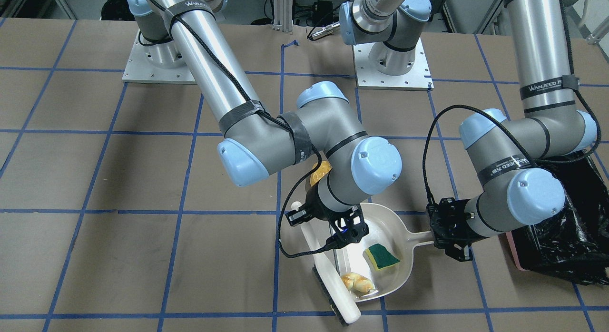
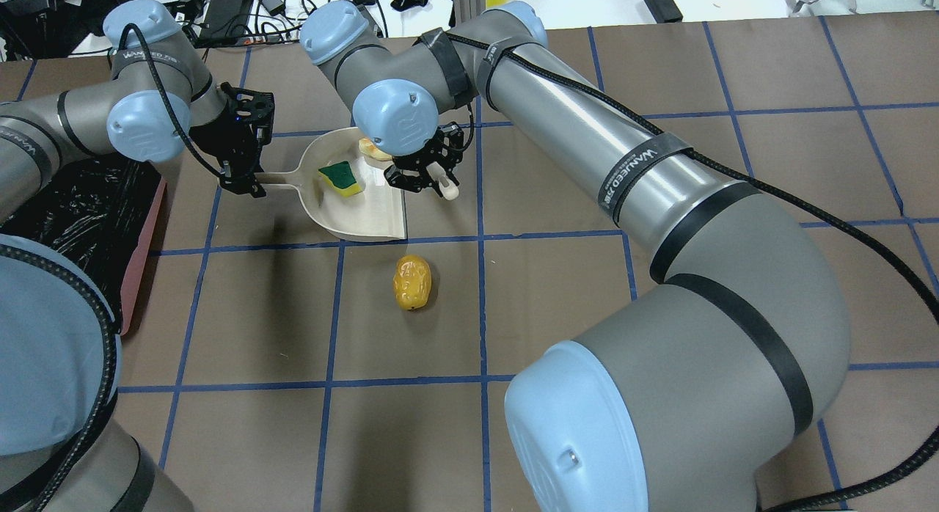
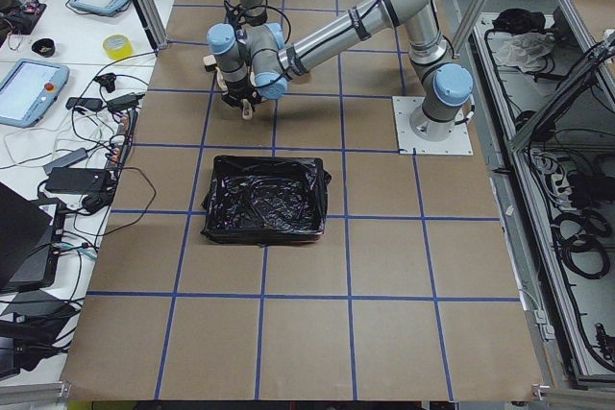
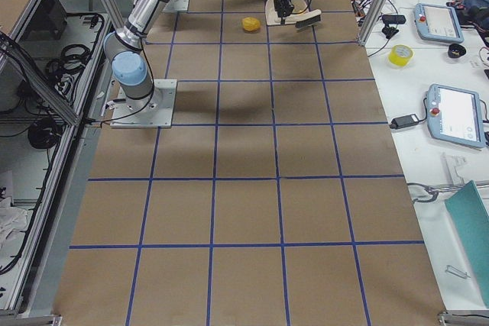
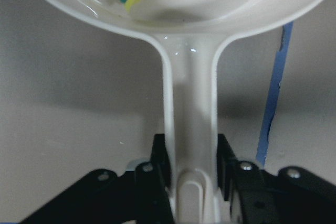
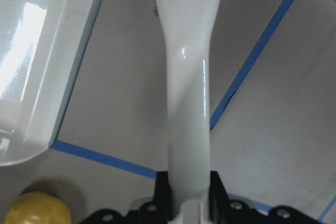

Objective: Sweep and dump trash into bin
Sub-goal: 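Lift the brush and move it toward the yellow potato with the right gripper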

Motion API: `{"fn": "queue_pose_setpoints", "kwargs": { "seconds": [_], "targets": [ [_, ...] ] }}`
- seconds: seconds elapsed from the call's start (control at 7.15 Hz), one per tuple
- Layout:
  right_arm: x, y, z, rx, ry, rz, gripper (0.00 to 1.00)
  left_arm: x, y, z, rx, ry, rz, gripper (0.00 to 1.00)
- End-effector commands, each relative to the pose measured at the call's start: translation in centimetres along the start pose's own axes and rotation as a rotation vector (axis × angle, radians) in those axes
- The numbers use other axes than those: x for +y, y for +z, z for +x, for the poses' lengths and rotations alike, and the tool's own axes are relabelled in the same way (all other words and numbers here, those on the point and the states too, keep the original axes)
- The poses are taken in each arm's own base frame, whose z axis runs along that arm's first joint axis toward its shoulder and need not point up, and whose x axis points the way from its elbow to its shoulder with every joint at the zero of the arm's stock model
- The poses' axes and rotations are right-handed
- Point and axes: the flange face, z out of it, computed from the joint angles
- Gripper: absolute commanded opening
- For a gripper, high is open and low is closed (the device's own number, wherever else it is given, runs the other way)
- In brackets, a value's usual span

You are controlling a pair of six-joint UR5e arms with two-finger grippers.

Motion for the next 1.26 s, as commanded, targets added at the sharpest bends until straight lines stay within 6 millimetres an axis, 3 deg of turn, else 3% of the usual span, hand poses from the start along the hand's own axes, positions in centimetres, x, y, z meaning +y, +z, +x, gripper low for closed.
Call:
{"fn": "queue_pose_setpoints", "kwargs": {
  "seconds": [0.0, 0.14, 0.28, 0.56, 0.84, 0.98, 1.12],
  "targets": [
    [3.0, -1.3, -2.3, -0.052, 0.03, -0.068, 0.0, 0.0, -0.1, 0.0, -0.001, 0.0, 0.0, 0.0],
    [4.2, -2.4, -1.8, -0.04, 0.012, -0.072, 0.0, 0.0, -0.1, 0.0, -0.002, -0.002, 0.003, 0.0],
    [4.2, -2.8, -0.1, -0.019, -0.03, -0.068, 0.0, -0.1, -0.1, 0.0, -0.002, -0.002, 0.007, 0.0],
    [4.0, -2.9, 1.3, -0.01, -0.05, -0.066, 0.0, -0.1, 0.1, 0.1, 0.001, -0.002, 0.01, 0.0],
    [3.0, -1.3, 6.7, -0.001, -0.08, -0.09, 0.0, -0.1, 0.0, 0.1, -0.001, -0.002, 0.011, 0.0],
    [3.4, -1.3, 10.3, 0.013, -0.062, -0.111, 0.0, -0.1, 0.1, 0.2, 0.002, -0.002, 0.012, 0.0],
    [5.4, -2.0, 14.9, -0.014, -0.017, -0.173, 0.0, -0.1, -0.1, 0.2, -0.001, -0.002, 0.011, 0.0]
  ]
}}
